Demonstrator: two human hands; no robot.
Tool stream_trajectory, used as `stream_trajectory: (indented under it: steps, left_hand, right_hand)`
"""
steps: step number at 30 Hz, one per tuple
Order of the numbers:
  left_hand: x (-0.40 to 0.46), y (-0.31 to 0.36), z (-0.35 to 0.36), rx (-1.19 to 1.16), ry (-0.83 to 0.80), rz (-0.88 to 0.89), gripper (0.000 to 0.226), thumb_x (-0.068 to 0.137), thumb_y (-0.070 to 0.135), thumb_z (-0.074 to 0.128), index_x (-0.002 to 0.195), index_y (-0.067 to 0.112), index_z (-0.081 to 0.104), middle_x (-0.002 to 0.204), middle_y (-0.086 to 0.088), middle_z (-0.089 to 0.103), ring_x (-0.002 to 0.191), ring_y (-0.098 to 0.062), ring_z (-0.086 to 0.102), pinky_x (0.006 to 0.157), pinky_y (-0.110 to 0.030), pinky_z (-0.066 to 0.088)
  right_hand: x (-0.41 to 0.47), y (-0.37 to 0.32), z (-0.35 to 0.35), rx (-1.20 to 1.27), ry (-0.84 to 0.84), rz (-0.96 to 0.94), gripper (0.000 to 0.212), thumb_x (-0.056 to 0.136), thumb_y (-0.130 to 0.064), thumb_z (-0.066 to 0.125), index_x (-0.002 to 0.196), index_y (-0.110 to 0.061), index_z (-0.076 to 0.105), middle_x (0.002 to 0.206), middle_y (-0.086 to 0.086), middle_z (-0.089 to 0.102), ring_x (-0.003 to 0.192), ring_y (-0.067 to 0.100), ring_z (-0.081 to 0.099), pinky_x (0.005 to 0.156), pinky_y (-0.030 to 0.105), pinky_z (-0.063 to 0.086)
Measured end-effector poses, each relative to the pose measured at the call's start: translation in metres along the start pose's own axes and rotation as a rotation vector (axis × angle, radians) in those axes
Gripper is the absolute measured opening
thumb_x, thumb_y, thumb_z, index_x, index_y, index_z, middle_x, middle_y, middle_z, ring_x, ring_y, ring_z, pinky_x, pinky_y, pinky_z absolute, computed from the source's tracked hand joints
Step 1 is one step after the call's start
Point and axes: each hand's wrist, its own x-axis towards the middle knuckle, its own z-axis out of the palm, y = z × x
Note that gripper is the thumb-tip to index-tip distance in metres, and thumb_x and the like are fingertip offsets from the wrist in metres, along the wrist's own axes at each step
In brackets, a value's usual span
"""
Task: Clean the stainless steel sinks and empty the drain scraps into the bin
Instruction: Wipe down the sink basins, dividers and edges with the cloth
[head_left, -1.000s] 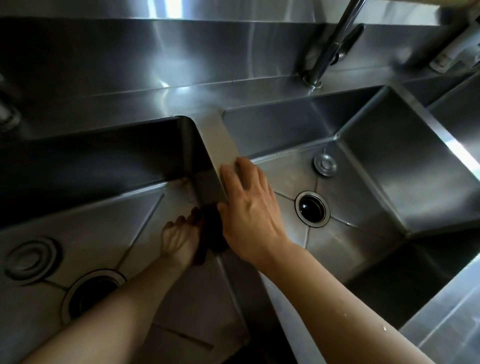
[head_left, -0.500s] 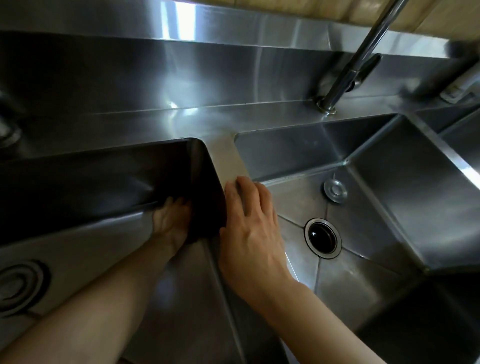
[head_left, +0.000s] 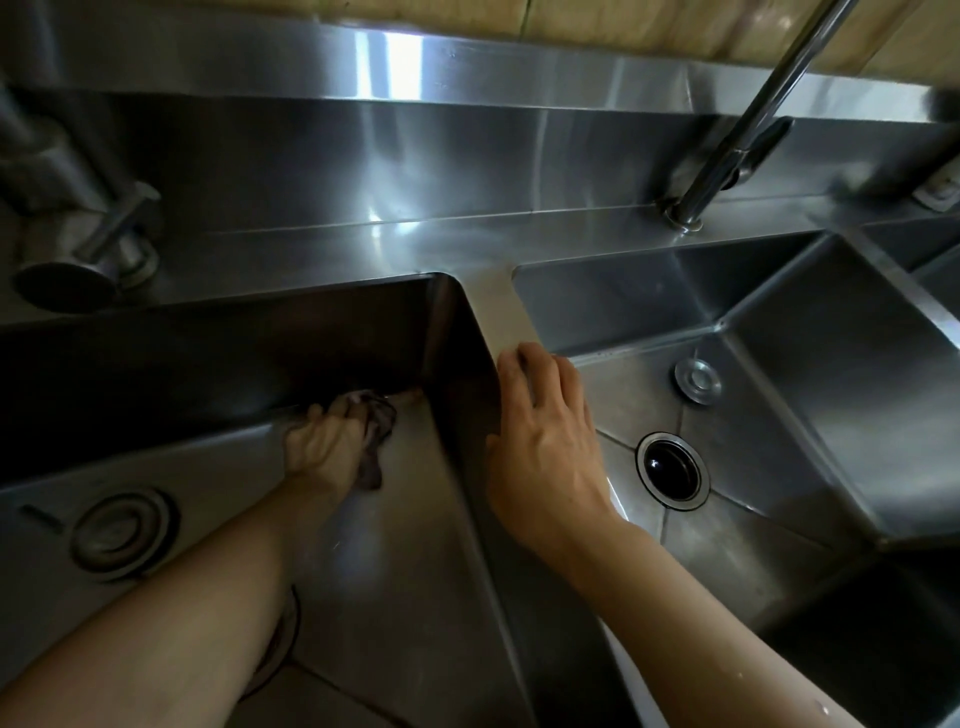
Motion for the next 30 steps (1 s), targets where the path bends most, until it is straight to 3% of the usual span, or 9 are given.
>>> stream_trajectory:
  steps: [5, 8, 10, 12, 14, 18, 22, 26, 30]
  left_hand:
    - [-0.011, -0.023, -0.006, -0.195, -0.048, -0.036, 0.047, 0.094, 0.034, 0.049, 0.140, 0.027, 0.040, 0.147, -0.002, 0.038, 0.122, -0.029, 0.046, 0.097, -0.033, 0.040]
    - [-0.019, -0.033, -0.024, -0.362, -0.142, 0.019, 0.061, 0.088, 0.031, 0.058, 0.144, 0.027, 0.034, 0.148, -0.006, 0.036, 0.127, -0.032, 0.045, 0.102, -0.038, 0.039]
    - [-0.033, -0.042, -0.036, -0.410, -0.105, 0.042, 0.056, 0.086, 0.029, 0.060, 0.138, 0.026, 0.039, 0.139, -0.007, 0.041, 0.123, -0.031, 0.048, 0.097, -0.040, 0.042]
    - [-0.055, -0.057, -0.048, -0.437, -0.055, 0.035, 0.051, 0.083, 0.018, 0.061, 0.132, 0.023, 0.045, 0.133, -0.007, 0.045, 0.120, -0.031, 0.051, 0.094, -0.041, 0.044]
    - [-0.076, -0.079, -0.053, -0.404, -0.036, 0.049, 0.062, 0.077, 0.008, 0.062, 0.135, 0.021, 0.043, 0.134, -0.007, 0.046, 0.122, -0.032, 0.049, 0.095, -0.042, 0.044]
    - [-0.103, -0.120, -0.060, -0.277, -0.039, -0.027, 0.067, 0.075, 0.011, 0.070, 0.136, 0.018, 0.042, 0.136, -0.007, 0.045, 0.124, -0.030, 0.046, 0.098, -0.042, 0.043]
    - [-0.117, -0.155, -0.061, -0.188, -0.043, -0.189, 0.068, 0.078, 0.024, 0.072, 0.137, 0.017, 0.038, 0.141, -0.008, 0.037, 0.130, -0.030, 0.035, 0.105, -0.039, 0.035]
    - [-0.115, -0.183, -0.041, -0.150, -0.186, -0.299, 0.106, 0.072, 0.042, 0.078, 0.151, 0.017, 0.013, 0.157, -0.006, 0.012, 0.145, -0.028, 0.011, 0.116, -0.036, 0.014]
    - [-0.104, -0.192, -0.016, -0.171, -0.156, -0.334, 0.109, 0.069, 0.045, 0.080, 0.151, 0.015, 0.015, 0.156, -0.009, 0.019, 0.144, -0.030, 0.014, 0.117, -0.037, 0.014]
  right_hand:
    - [-0.006, -0.009, -0.005, -0.014, -0.006, 0.048, 0.075, 0.078, -0.011, 0.061, 0.146, -0.007, 0.028, 0.153, 0.014, 0.021, 0.141, 0.033, 0.017, 0.116, 0.042, 0.015]
    - [-0.019, -0.032, -0.004, 0.098, 0.207, -0.023, 0.068, 0.069, -0.002, 0.062, 0.134, 0.002, 0.045, 0.141, 0.023, 0.040, 0.129, 0.040, 0.037, 0.109, 0.049, 0.032]
    - [-0.027, -0.051, 0.000, 0.150, 0.234, -0.086, 0.059, 0.067, -0.002, 0.057, 0.126, 0.004, 0.054, 0.135, 0.025, 0.044, 0.123, 0.042, 0.045, 0.103, 0.046, 0.040]
    - [-0.031, -0.071, 0.006, 0.132, 0.111, -0.102, 0.057, 0.070, -0.003, 0.057, 0.128, 0.000, 0.053, 0.139, 0.023, 0.041, 0.126, 0.040, 0.042, 0.103, 0.043, 0.040]
    - [-0.032, -0.092, 0.013, 0.118, -0.121, -0.070, 0.064, 0.080, -0.008, 0.059, 0.141, -0.009, 0.039, 0.151, 0.014, 0.024, 0.138, 0.032, 0.027, 0.111, 0.039, 0.035]
    - [-0.020, -0.115, 0.028, 0.088, -0.377, 0.002, 0.065, 0.089, -0.016, 0.057, 0.147, -0.014, 0.027, 0.153, 0.008, 0.014, 0.138, 0.029, 0.022, 0.112, 0.038, 0.031]
    - [-0.002, -0.122, 0.055, 0.090, -0.436, 0.035, 0.061, 0.089, -0.011, 0.055, 0.145, -0.010, 0.029, 0.148, 0.011, 0.024, 0.131, 0.030, 0.033, 0.107, 0.038, 0.035]
    - [0.026, -0.117, 0.094, 0.110, -0.421, 0.019, 0.072, 0.090, -0.019, 0.059, 0.150, -0.014, 0.018, 0.152, 0.012, 0.023, 0.137, 0.030, 0.025, 0.111, 0.037, 0.025]
    - [0.053, -0.108, 0.129, 0.114, -0.356, -0.025, 0.068, 0.090, -0.018, 0.056, 0.149, -0.014, 0.023, 0.152, 0.013, 0.024, 0.138, 0.032, 0.025, 0.113, 0.034, 0.022]
